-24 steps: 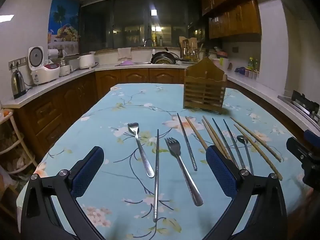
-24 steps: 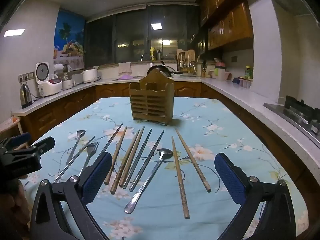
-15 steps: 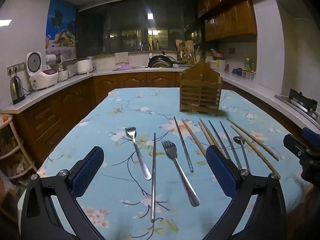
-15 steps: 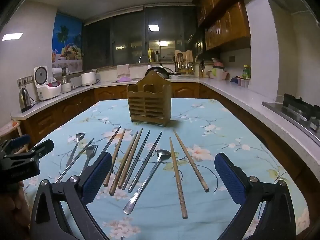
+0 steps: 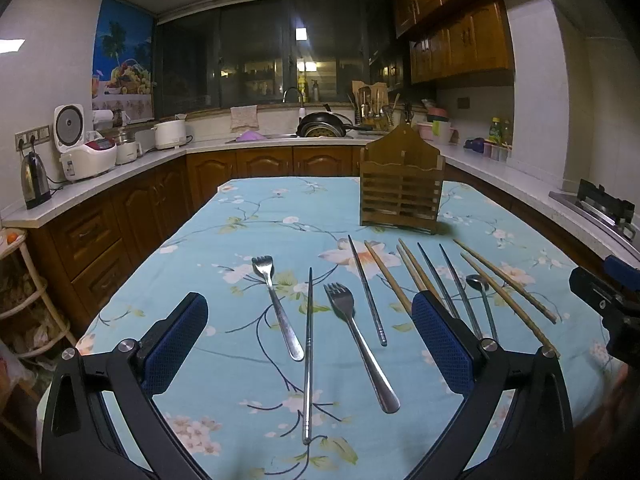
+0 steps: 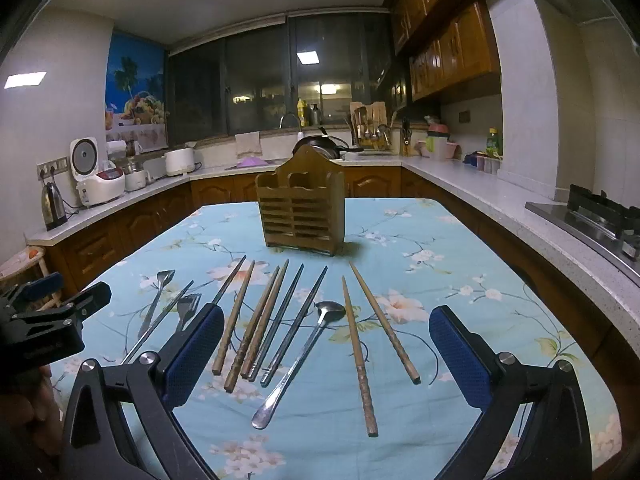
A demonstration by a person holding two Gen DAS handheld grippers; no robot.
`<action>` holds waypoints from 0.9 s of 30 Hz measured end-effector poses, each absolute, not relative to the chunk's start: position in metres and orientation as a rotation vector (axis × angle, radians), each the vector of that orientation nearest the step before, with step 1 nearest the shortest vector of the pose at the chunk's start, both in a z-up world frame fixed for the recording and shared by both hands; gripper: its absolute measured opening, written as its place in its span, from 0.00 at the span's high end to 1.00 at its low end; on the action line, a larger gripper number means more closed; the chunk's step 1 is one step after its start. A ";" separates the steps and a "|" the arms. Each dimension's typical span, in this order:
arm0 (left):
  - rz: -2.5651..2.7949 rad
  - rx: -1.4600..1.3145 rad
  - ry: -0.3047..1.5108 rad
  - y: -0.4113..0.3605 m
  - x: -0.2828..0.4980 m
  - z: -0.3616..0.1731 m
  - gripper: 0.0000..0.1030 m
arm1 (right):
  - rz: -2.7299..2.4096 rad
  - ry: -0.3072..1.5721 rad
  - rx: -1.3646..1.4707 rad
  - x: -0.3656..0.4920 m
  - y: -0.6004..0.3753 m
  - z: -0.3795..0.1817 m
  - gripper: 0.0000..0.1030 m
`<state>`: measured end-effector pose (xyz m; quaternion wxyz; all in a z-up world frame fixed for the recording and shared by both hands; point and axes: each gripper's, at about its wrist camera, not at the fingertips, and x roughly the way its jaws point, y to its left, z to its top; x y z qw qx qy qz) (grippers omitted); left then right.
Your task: Organize utensils
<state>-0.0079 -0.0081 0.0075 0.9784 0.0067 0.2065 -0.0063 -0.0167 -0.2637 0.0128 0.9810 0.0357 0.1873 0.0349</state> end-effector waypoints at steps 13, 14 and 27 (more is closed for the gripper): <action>-0.016 0.014 0.410 -0.009 -0.009 0.009 0.00 | 0.088 0.376 0.078 -0.015 -0.261 0.016 0.00; -0.018 0.013 0.410 -0.009 -0.009 0.009 0.00 | 0.087 0.377 0.078 -0.015 -0.261 0.016 0.00; -0.018 0.013 0.409 -0.010 -0.010 0.012 0.00 | 0.094 0.381 0.080 -0.014 -0.259 0.015 0.00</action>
